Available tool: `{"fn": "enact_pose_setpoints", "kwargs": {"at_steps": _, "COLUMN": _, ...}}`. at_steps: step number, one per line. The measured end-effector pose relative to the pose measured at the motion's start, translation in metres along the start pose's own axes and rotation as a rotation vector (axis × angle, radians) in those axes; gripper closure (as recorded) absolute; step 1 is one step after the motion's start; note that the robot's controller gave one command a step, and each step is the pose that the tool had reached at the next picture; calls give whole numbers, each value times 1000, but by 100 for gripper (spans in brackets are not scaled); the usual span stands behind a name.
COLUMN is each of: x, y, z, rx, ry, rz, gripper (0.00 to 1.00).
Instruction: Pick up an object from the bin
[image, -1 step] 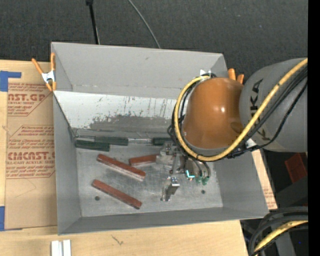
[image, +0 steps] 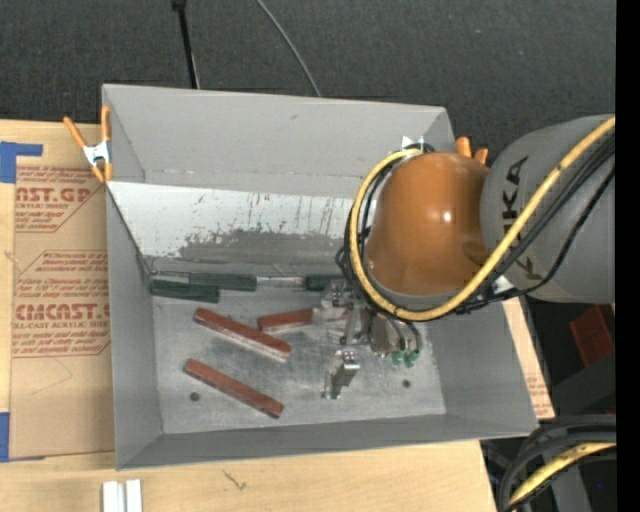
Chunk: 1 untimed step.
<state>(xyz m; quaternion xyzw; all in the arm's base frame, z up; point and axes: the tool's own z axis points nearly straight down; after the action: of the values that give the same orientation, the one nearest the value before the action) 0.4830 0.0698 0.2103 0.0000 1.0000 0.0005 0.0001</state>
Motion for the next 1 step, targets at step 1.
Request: {"fn": "enact_pose_setpoints", "kwargs": {"at_steps": 1, "x": -44, "y": 13, "z": 64, "rx": 0, "ry": -6, "rz": -103, "gripper": 0}}
